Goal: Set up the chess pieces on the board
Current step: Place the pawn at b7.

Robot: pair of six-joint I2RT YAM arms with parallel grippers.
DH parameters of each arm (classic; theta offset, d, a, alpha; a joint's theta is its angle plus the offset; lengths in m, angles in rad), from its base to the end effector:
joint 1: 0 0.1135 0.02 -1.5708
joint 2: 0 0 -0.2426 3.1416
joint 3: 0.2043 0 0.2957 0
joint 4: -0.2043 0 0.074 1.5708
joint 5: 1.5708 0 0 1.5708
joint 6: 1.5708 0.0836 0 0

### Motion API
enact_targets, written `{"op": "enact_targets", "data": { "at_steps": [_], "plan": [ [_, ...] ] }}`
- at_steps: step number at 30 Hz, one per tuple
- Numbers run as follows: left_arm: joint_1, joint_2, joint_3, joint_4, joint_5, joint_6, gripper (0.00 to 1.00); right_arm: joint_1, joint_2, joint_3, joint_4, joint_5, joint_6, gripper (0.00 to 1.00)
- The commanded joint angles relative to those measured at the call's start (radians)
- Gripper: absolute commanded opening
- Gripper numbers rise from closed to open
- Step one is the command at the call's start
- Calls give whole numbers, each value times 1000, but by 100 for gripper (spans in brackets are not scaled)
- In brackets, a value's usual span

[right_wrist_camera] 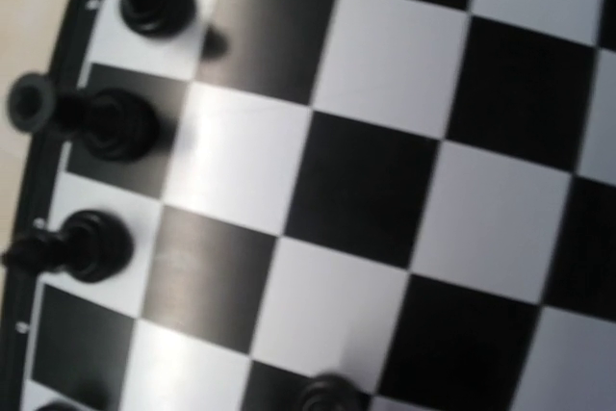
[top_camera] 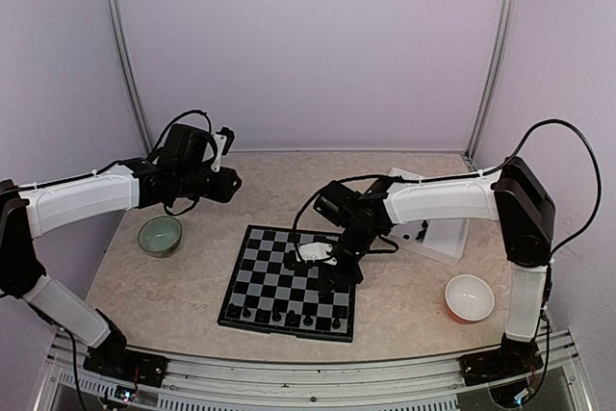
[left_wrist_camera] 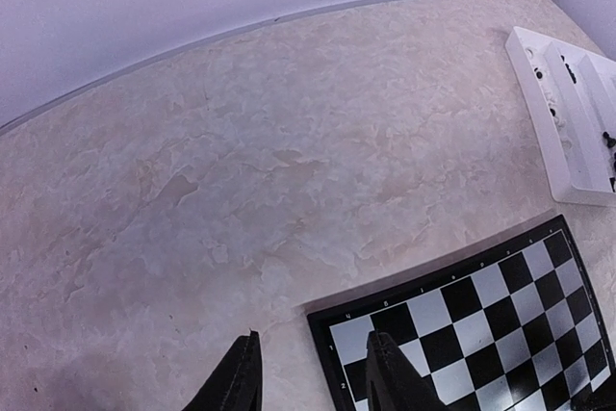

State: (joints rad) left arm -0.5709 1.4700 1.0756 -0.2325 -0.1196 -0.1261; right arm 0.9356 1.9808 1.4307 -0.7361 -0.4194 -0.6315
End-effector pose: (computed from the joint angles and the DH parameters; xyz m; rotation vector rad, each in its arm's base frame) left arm 0.3530 -0.2149 0.2069 0.4204 2.1642 -0.2601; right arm 0.2320 0.3721 0.0915 -2.0747 1.9592 0.6619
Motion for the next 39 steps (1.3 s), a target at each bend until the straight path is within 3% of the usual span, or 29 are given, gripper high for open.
{"op": "enact_targets", "data": {
  "at_steps": [1,8,39],
  "plan": [
    [-4,-22,-8,14,13,-2,38,13,-7,-17,-37,-39,-20,15],
    [-4,-19,-8,13,16,-2,38,31,12,-20,-51,-24,-30,21],
    [-7,-7,-4,10,31,0,38,72,2,-24,-91,-48,-53,20]
  ]
}}
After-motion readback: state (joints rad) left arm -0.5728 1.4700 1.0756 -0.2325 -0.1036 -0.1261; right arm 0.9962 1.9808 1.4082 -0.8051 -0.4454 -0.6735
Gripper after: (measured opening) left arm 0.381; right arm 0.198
